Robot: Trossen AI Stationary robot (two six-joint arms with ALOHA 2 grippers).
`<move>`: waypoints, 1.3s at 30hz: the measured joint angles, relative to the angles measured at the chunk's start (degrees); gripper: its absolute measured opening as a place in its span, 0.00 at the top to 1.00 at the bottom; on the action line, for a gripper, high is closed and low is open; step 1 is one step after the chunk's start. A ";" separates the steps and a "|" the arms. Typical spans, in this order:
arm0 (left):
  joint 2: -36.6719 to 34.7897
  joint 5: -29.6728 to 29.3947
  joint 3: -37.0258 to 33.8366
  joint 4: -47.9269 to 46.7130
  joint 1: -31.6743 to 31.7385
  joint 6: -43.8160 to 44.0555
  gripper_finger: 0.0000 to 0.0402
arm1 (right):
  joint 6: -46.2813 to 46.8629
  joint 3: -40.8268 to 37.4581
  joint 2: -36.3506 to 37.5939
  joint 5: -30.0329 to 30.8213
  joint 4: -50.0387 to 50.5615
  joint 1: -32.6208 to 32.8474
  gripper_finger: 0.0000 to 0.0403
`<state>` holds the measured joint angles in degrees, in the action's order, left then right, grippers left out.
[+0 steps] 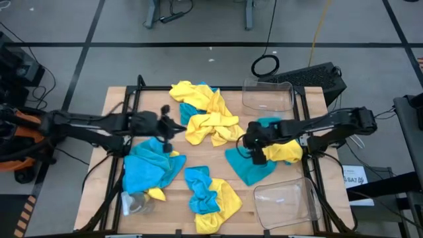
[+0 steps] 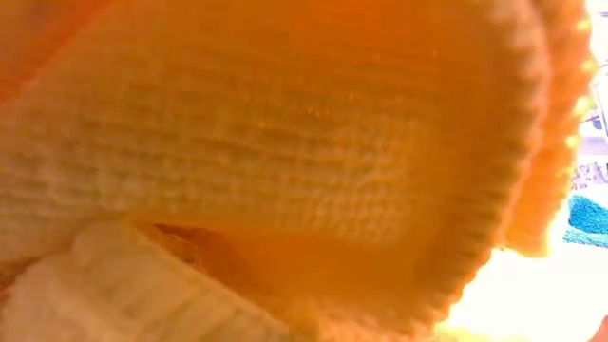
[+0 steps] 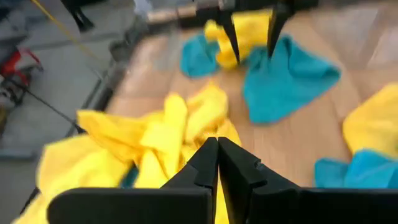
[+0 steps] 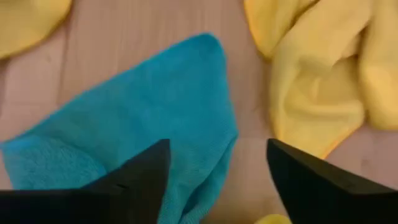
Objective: Sort microfiber towel by color & place in baskets
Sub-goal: Adjust the blue microfiber cloth
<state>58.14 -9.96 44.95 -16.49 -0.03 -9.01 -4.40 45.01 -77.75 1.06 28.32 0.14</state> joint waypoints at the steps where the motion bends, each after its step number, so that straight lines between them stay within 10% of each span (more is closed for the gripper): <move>1: 1.86 0.03 0.00 0.15 0.00 0.00 0.94 | -0.44 0.00 -0.85 0.00 0.06 0.00 0.30; 19: 15.39 4.05 0.00 9.11 -3.47 2.38 0.27 | -3.06 0.00 -9.85 -0.37 0.49 3.38 0.36; 39: 15.39 3.79 0.00 10.18 -5.33 2.74 0.23 | -8.50 5.80 -14.22 0.32 -2.05 3.65 0.97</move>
<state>73.54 -6.17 44.95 -6.32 -5.37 -6.27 -12.90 50.81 -91.96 1.38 26.27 3.79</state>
